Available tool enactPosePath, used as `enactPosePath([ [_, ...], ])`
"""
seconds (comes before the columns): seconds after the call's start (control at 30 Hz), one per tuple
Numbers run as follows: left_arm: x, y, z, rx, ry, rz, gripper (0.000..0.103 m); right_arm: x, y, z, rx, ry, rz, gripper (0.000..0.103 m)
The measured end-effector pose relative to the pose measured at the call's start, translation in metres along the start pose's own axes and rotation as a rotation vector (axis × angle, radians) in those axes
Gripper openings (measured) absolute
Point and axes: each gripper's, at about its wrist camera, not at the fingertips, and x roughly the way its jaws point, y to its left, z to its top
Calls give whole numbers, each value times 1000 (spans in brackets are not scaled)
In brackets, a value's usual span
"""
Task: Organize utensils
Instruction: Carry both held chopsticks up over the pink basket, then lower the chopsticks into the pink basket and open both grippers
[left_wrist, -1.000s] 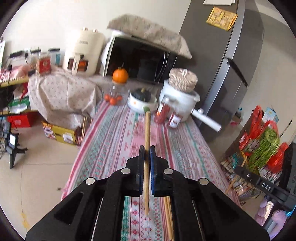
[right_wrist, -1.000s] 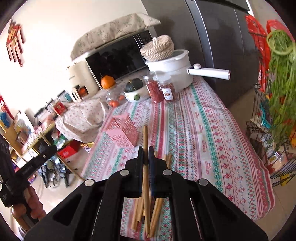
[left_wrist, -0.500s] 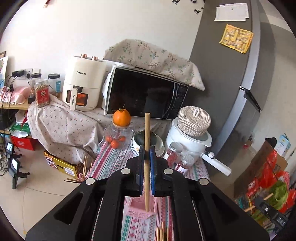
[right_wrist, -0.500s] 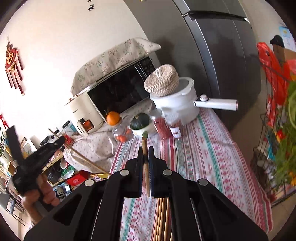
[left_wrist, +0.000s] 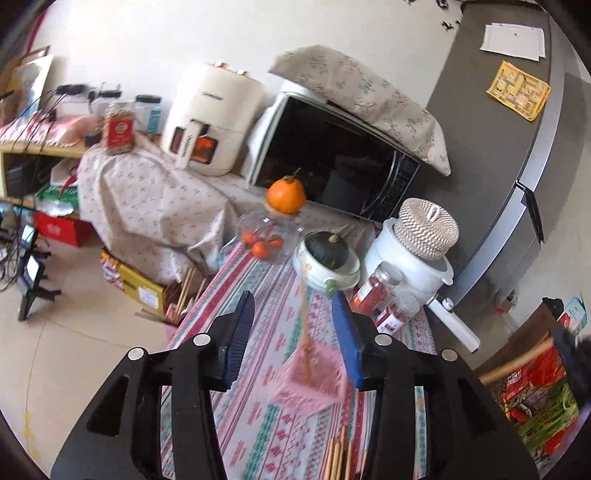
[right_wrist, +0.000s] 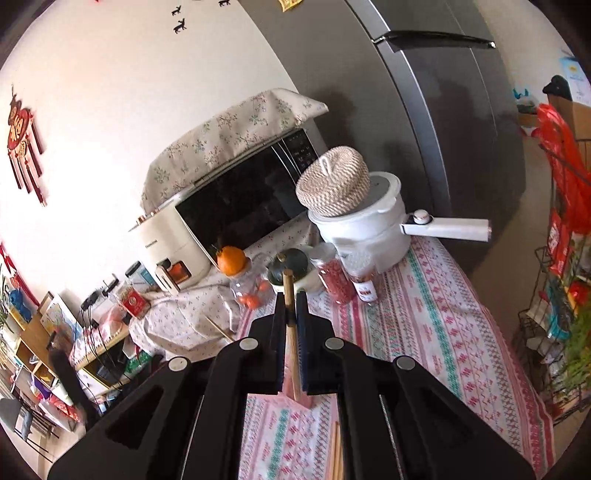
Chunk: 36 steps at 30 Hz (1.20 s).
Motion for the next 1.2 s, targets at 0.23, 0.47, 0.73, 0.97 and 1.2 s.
enactPosePath([
  [0.23, 4, 28, -21, -13, 74, 43, 41, 48, 29, 6, 20, -8, 2, 6],
  [0.47, 13, 32, -21, -20, 90, 38, 41, 108, 42, -9, 41, 33, -28, 12],
  [0.73, 12, 19, -24, 9, 87, -5, 48, 108, 29, -49, -49, 80, -103, 44],
  [0.97, 12, -2, -37, 57, 93, -11, 60, 86, 17, -76, -144, 81, -189, 61],
  [1.2, 14, -21, -58, 123, 106, -4, 78, 72, -2, -101, -197, 100, -264, 70],
])
